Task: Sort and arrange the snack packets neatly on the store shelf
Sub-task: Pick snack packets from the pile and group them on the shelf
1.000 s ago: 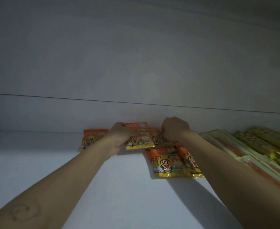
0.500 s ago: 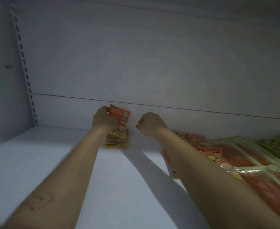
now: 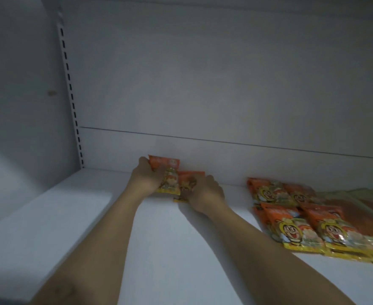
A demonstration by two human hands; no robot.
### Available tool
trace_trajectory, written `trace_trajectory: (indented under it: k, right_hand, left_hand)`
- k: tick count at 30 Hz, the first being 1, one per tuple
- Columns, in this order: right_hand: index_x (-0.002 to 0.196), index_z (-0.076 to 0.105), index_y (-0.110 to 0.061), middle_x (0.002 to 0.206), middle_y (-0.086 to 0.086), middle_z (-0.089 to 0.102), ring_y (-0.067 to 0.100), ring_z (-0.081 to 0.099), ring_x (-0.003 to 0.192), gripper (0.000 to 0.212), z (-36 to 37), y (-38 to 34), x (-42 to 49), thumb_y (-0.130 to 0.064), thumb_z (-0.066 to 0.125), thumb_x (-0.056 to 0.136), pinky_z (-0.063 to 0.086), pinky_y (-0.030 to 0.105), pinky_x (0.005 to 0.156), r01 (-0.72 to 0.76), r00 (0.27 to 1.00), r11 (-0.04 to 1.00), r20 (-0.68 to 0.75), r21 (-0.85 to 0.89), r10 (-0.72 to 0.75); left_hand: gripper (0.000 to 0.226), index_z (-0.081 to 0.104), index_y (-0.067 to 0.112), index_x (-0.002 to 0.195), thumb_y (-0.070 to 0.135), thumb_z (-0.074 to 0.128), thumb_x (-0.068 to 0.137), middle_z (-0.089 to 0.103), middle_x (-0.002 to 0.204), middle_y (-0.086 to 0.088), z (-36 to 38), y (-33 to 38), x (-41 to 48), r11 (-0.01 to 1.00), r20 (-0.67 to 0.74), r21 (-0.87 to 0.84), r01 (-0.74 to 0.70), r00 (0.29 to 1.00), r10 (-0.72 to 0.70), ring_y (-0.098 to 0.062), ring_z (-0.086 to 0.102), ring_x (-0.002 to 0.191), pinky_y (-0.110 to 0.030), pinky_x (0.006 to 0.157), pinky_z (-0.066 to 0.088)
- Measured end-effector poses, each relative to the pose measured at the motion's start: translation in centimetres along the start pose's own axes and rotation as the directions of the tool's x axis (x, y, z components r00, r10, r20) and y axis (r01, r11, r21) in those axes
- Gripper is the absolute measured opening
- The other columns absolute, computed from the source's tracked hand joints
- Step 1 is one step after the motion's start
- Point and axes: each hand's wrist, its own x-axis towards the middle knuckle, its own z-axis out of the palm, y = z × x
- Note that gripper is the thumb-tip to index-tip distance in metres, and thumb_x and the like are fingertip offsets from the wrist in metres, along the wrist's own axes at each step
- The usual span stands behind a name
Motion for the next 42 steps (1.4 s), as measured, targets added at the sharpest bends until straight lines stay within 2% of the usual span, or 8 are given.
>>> trace_trajectory:
  k: [4,13,17,24,28,33,39,42]
  right_hand:
    - [0.098,0.074,-0.026,0.103,-0.005,0.069,0.006,0.063,0.074,0.028,-2.6,0.0,0.0,-0.007,0.056,0.090,0.045,0.014,0.064,0.015,0.991,0.955,-0.134,0.295,0.026]
    - [0.117,0.069,-0.026,0.105,-0.001,0.058,0.013,0.052,0.085,0.031,-9.4,4.0,-5.3,-0.011,0.060,0.091,0.034,0.006,0.059,0.166,0.903,0.937,-0.428,0.309,-0.019]
    - [0.114,0.071,-0.021,0.102,0.003,0.060,0.019,0.056,0.085,0.034,-13.5,7.6,-9.0,-0.002,0.060,0.089,0.038,0.020,0.070,0.148,0.868,0.959,-0.497,0.241,-0.009]
    - [0.100,0.077,-0.022,0.068,-0.010,0.066,0.014,0.061,0.059,0.019,-20.1,15.2,-18.7,-0.013,0.063,0.091,0.048,0.027,0.059,0.036,0.848,0.968,-0.520,0.247,0.101]
    - [0.095,0.077,-0.026,0.066,-0.017,0.065,0.001,0.050,0.051,0.021,-19.9,17.6,-23.2,-0.012,0.062,0.091,0.036,0.023,0.050,-0.010,0.887,0.989,-0.455,0.145,0.076]
    - [0.110,0.073,-0.028,0.104,0.001,0.069,0.019,0.062,0.093,0.023,-17.8,18.4,-25.3,-0.022,0.056,0.096,0.047,0.027,0.071,-0.070,0.971,0.996,-0.234,-0.047,0.058]
    - [0.137,0.054,-0.032,0.152,0.008,0.039,0.028,0.032,0.139,0.041,-16.0,18.1,-26.8,-0.044,0.039,0.101,0.028,0.043,0.109,0.005,0.978,0.915,-0.187,-0.404,-0.088]
    - [0.146,0.042,-0.028,0.156,0.009,0.034,0.028,0.029,0.144,0.044,-15.8,18.0,-26.3,-0.040,0.032,0.105,0.026,0.045,0.114,0.040,0.999,0.921,-0.017,-0.388,-0.051]
  left_hand:
    - [0.018,0.044,0.014,0.101,0.027,0.057,0.097,0.061,0.098,-0.008,0.3,1.0,-0.3,0.991,0.020,-0.134,-0.003,1.000,0.006,-0.018,0.060,0.081,-0.028,0.056,0.046]
    - [0.031,0.057,0.015,0.118,0.019,0.070,0.091,0.070,0.100,-0.011,1.6,5.9,-5.9,0.913,0.166,-0.392,-0.115,0.967,0.194,-0.024,0.071,0.087,-0.043,0.081,0.059]
    - [0.030,0.060,0.014,0.112,0.020,0.075,0.087,0.070,0.099,-0.013,2.7,8.6,-9.8,0.887,0.186,-0.443,-0.131,0.954,0.234,-0.028,0.072,0.087,-0.049,0.084,0.058]
    - [0.043,0.051,0.017,0.121,0.018,0.075,0.086,0.070,0.084,-0.006,7.0,10.6,-18.4,0.907,0.326,-0.407,-0.106,0.911,0.253,-0.011,0.072,0.064,-0.030,0.051,0.056]
    - [0.051,0.046,0.033,0.123,0.029,0.078,0.083,0.069,0.095,-0.004,9.9,9.4,-23.4,0.957,0.344,-0.257,-0.137,0.912,0.223,-0.017,0.073,0.082,-0.041,0.075,0.061]
    - [0.039,0.047,0.038,0.124,0.036,0.068,0.092,0.066,0.090,0.010,12.5,8.1,-27.0,0.947,0.171,-0.005,-0.322,0.932,0.318,-0.004,0.070,0.071,-0.026,0.061,0.059]
    - [0.042,0.058,0.032,0.133,0.050,0.049,0.097,0.040,0.149,-0.001,13.5,6.2,-28.1,0.791,0.091,0.399,-0.464,0.878,0.470,-0.022,0.035,0.136,-0.043,0.104,0.039]
    - [0.040,0.052,0.040,0.138,0.048,0.042,0.100,0.040,0.153,0.008,14.2,6.5,-28.2,0.635,0.277,0.486,-0.600,0.795,0.539,-0.016,0.027,0.142,-0.040,0.112,0.027]
